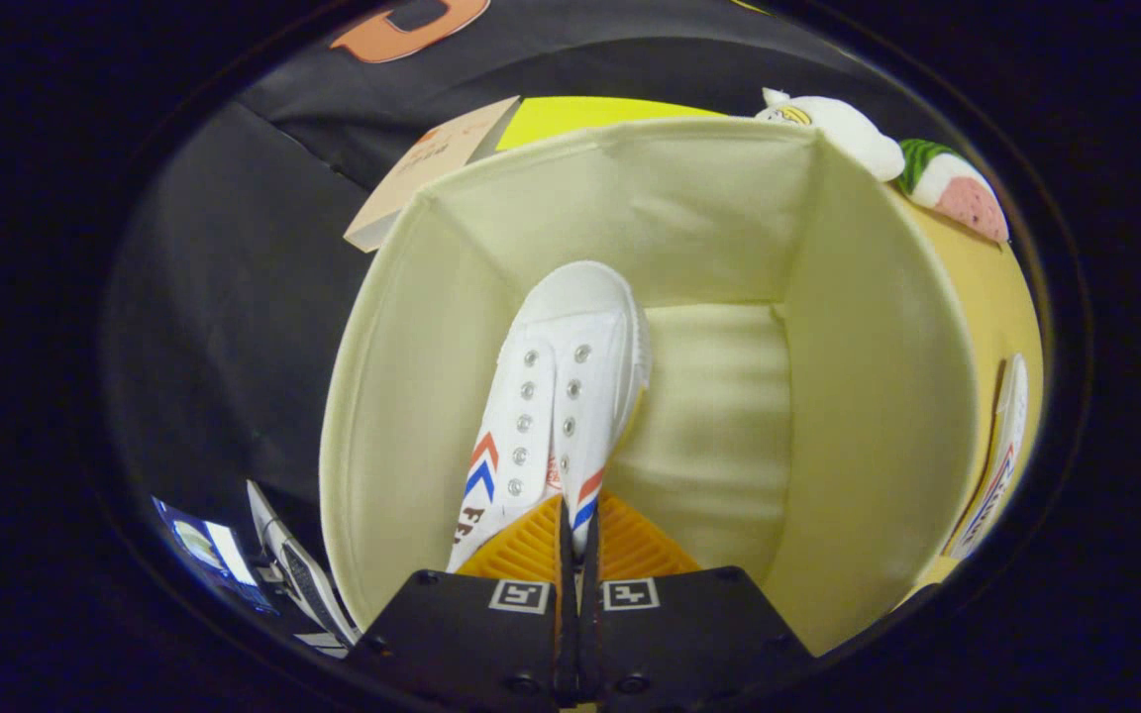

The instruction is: Open the storage box then place both shoes into the box .Put the left shoe in first, then the right shoe, with the right side of both shoes facing outward in a uniform manner.

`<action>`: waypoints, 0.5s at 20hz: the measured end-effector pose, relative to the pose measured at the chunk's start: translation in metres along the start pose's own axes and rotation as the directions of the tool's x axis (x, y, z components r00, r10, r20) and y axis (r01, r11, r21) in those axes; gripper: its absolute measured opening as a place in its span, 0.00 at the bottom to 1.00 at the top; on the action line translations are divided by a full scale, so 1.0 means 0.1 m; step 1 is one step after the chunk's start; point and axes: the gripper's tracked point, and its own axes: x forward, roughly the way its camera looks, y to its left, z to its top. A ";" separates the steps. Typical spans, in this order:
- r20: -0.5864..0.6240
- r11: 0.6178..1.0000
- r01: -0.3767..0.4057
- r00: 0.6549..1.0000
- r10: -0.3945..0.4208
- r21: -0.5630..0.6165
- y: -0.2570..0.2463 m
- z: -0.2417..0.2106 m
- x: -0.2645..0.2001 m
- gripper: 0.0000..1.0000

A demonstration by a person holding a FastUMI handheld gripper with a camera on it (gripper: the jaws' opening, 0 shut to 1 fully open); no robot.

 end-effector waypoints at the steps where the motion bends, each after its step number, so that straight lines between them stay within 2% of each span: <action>1: -0.007 1.000 0.011 1.000 -0.011 -0.005 0.01 -0.01 0.05 0.06; 5: -0.029 0.999 0.032 0.999 -0.033 -0.030 0.05 -0.01 0.09 0.12; 6: -0.035 0.998 0.050 0.998 -0.051 -0.041 0.02 -0.02 0.08 0.18; 8: -0.022 0.994 0.055 0.998 -0.057 -0.098 -0.04 0.06 -0.01 0.24; 9: -0.013 0.991 0.063 0.998 -0.065 -0.118 -0.05 0.06 -0.08 0.36; 10: -0.014 0.986 0.080 0.996 -0.083 -0.147 -0.07 0.01 -0.15 0.42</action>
